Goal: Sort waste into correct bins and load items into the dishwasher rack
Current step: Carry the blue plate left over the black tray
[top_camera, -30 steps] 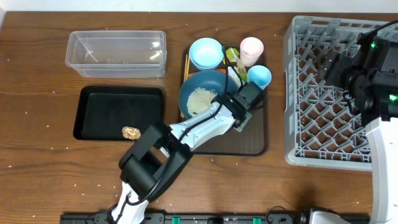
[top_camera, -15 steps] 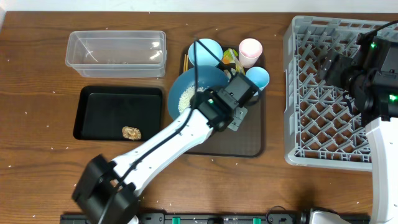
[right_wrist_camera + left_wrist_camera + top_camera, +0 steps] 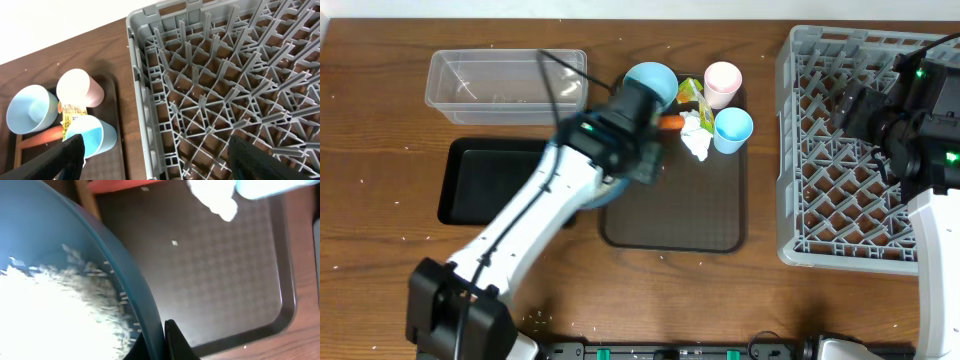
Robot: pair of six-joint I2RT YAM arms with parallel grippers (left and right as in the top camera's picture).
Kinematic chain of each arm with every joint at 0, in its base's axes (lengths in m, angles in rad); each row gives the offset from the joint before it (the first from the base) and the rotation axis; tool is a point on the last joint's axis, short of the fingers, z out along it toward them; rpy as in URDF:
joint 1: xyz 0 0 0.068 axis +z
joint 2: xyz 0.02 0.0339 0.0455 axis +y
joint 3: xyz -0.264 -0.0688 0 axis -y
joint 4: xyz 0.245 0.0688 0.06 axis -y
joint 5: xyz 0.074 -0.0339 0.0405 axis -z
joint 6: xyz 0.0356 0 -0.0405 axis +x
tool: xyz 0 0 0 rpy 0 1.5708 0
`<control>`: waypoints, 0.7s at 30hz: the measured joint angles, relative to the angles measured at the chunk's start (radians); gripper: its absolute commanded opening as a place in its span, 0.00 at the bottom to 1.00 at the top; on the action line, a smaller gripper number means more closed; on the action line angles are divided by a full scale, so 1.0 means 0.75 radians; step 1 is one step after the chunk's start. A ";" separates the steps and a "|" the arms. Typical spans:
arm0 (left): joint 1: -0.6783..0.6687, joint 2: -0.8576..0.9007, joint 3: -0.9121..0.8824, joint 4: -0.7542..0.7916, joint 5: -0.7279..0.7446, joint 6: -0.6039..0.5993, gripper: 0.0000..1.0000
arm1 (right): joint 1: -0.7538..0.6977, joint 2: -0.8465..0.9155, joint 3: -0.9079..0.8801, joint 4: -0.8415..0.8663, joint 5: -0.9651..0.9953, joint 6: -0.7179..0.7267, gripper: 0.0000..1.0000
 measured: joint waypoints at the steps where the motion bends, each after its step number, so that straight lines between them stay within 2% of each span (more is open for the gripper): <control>1: 0.042 0.000 0.000 -0.004 0.036 0.002 0.06 | 0.000 0.000 0.000 0.001 0.000 0.000 0.84; 10: 0.356 0.000 0.000 -0.017 0.405 0.063 0.06 | 0.000 0.000 0.000 0.000 0.000 0.000 0.84; 21: 0.593 0.000 0.000 -0.048 0.801 0.127 0.06 | 0.000 0.000 0.000 -0.001 0.000 0.000 0.85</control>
